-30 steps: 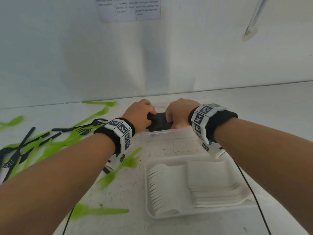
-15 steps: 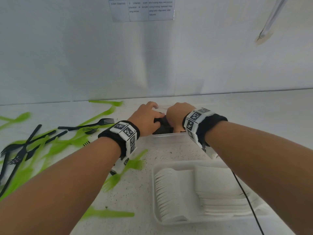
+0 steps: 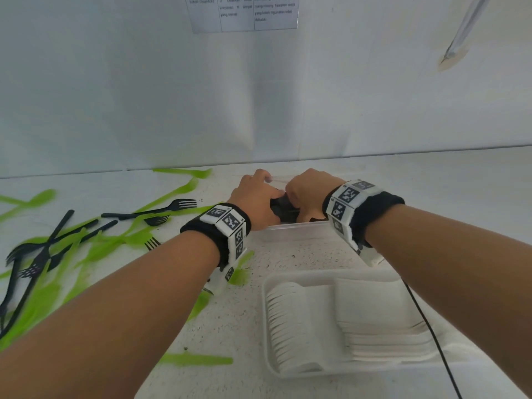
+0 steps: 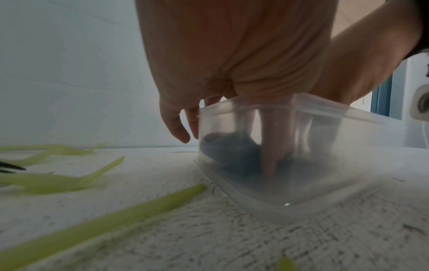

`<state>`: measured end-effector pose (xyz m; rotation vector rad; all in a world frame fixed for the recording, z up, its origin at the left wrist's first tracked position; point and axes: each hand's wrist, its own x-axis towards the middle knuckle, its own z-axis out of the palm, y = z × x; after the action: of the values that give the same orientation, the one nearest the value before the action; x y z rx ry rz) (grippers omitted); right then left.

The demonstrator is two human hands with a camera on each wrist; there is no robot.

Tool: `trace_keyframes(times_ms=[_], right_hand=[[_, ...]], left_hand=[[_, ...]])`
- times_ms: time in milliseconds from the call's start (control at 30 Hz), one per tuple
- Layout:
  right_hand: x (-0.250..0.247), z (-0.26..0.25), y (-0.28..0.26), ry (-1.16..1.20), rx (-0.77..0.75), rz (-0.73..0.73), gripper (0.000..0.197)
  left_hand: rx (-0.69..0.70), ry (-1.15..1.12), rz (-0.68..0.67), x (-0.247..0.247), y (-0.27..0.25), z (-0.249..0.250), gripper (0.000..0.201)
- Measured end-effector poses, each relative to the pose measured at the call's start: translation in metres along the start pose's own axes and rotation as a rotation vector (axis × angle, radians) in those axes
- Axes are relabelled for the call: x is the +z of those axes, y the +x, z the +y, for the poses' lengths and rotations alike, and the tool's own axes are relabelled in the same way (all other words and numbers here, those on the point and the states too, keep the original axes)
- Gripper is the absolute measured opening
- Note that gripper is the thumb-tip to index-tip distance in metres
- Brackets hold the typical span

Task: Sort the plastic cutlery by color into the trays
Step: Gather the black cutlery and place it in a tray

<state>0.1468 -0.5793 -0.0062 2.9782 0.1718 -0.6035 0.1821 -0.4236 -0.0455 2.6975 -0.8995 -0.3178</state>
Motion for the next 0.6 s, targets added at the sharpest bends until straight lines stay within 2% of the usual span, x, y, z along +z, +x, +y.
trace_keyframes(times_ms=[100,233,333,400,467,600], right_hand=[[-0.003,0.019,-0.006,-0.038,0.062,-0.023,0.037],[0.008,0.045,-0.006,-0.103,0.221,-0.121,0.025],[0.016,0.051,-0.003,-0.115,0.23,-0.132,0.028],[0.015,0.05,-0.002,-0.111,0.23,-0.177,0.023],[0.015,0.049,-0.002,-0.089,0.219,-0.127,0.018],[0.018,0.046,-0.002,-0.078,0.197,-0.032,0.027]], left_hand=[[-0.006,0.005,0.013,0.0,-0.001,0.002,0.048],[-0.019,-0.015,0.013,0.001,0.0,0.002,0.052],[-0.027,-0.021,0.013,0.0,0.0,0.002,0.053],[-0.029,-0.021,0.016,0.0,0.0,0.003,0.052],[-0.034,-0.021,0.013,0.001,0.0,0.003,0.053],[-0.047,-0.012,0.007,0.0,-0.001,0.005,0.05]])
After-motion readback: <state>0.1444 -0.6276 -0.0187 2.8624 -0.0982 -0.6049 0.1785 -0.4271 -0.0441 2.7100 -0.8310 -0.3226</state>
